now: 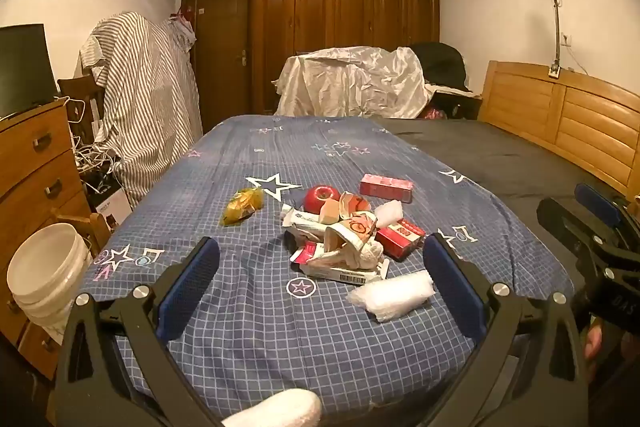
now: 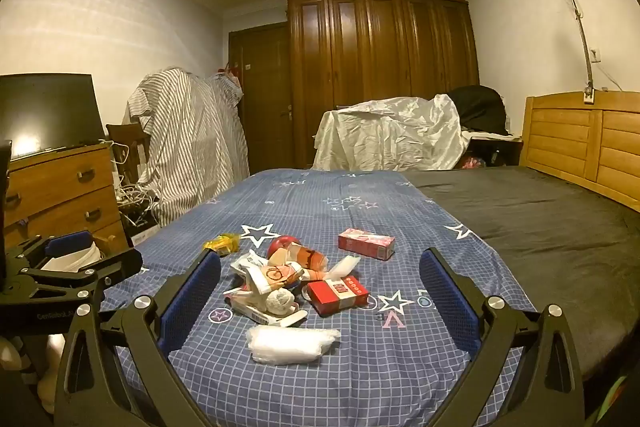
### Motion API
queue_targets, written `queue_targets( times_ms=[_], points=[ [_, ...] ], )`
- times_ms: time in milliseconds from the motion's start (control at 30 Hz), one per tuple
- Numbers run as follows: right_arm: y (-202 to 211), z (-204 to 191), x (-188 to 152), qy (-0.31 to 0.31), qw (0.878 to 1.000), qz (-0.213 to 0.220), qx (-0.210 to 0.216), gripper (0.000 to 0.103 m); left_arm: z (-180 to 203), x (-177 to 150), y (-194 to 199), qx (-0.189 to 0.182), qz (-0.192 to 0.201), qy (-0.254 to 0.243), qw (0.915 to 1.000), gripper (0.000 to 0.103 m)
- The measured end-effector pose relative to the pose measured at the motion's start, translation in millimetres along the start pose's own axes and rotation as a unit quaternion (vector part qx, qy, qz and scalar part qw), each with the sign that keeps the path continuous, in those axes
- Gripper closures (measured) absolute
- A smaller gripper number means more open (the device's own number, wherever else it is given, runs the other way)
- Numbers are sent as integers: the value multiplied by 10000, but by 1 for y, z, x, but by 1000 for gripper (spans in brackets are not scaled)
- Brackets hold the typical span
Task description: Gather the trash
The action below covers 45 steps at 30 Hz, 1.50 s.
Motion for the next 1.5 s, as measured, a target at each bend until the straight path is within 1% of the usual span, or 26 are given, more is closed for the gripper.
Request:
queue_targets(
  times_ms=[133, 200, 267, 400, 633, 800, 933, 967, 1000, 1500],
  points=[
    [-1, 0, -1, -21, 10000, -50, 4, 4, -1, -2, 0, 5, -31, 6, 10000, 5],
    [-1, 0, -1, -17, 10000, -51, 5, 4, 4, -5, -8, 14, -140, -33, 9999, 5],
    [-1, 0, -1, -21, 10000, -46, -2, 4, 3, -7, -5, 2, -88, -36, 10000, 5],
    [-1, 0, -1, -16, 10000, -44, 4, 4, 1, -6, -5, -22, -139, -27, 9999, 5],
    [-1, 1, -3, -35, 10000, -60, 22, 4, -4, -11, -7, -20, -133, -4, 9999, 5],
    [1, 0, -3, -47, 10000, -66, 26, 4, -6, -8, -4, -19, -122, 30, 9999, 5],
    [0, -4, -10, -46, 9999, -80, 55, 4, -6, -8, -4, -27, -127, 32, 9999, 5],
    [2, -6, -10, 72, 9999, -50, 61, 4, -7, -7, -4, -29, -135, 36, 9999, 5],
    [-3, -6, -8, -41, 9999, -93, 75, 4, -7, -8, -4, -29, -132, 36, 9999, 5],
    [-4, -8, -8, -51, 9998, -150, 113, 4, -9, -9, -6, -38, -186, 52, 9998, 5]
  ],
)
Point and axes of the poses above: each gripper's, at about its wrist camera, not at the fingertips, and y roughly against the way its jaws point, z to its right, x to its top, the point moved 9 cm from there along -y, roughly the way its jaws point, and after that the axes turned 10 degrees about -x, right-handed, at the moved point
